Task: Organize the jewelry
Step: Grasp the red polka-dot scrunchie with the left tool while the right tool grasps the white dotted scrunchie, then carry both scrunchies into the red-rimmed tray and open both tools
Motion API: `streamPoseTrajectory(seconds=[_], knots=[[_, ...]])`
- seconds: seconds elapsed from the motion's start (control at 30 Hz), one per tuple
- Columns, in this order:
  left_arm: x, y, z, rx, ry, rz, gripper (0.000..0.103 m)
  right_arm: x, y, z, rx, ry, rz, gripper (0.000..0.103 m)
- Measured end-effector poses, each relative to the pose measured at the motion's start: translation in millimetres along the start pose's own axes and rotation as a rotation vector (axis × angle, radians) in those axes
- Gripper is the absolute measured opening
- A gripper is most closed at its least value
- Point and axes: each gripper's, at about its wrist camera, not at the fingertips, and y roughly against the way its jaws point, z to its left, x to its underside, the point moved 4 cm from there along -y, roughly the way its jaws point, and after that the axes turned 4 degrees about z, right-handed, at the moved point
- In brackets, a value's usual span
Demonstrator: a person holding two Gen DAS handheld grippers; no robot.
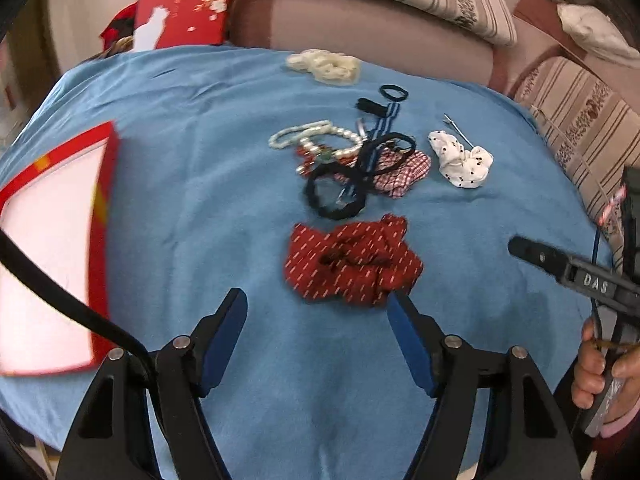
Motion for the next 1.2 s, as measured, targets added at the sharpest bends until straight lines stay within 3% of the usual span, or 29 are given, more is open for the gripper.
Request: streamPoseTrajectory(seconds=[0.17,0.3,0.33,0.37,0.4,0.43,0.47,0.5,0.57,0.83,0.97,1.2], knots=[[-17,-35,-6,0.072,0.036,0.056,0.072,-42,-12,-6,0.050,0.011,-0.056,0.079],[-23,-51,-10,0.071,0.052,0.080,0.072,-73,-41,-13,0.082,-0.014,-0.037,0.079],[-23,-53,-11,0.063,0.054,0.085,0.067,-79,-52,-15,0.094,-0.022,-0.016,0.079],[-23,-55,-12,0.054,0.059,0.090,0.048,-81,-57,-15,0.100,-0.026,-0.004,0.078],[-22,-56,-13,0.045,0.059,0.094,0.038,-84,-67,-17,0.113,-0.033,0.020,0.067],[-22,-56,-14,0.022,0.058,0.094,0.018,-85,-72,-18,0.117,-0.035,0.033,0.054],[-21,-54,-13,0.018,0.060,0.094,0.010,-85,-77,-18,0.110,-0.042,0.059,0.022],[-21,-52,-12,0.023,0.064,0.094,0.010,-83,-78,-20,0.085,-0.062,0.079,0.016],[-20,-41,-9,0.023,0.074,0.072,0.009,-81,-64,-20,0.066,-0.083,0.049,0.013],[-13,23,20,-0.093,0.102,-0.050,0.009,-63,6,1,0.071,-0.022,-0.052,0.013],[-7,52,45,-0.170,0.139,-0.107,0.009,-55,29,31,0.037,0.037,-0.079,0.013],[7,94,97,-0.282,0.227,-0.184,0.009,-41,43,130,-0.059,0.237,-0.063,0.013]])
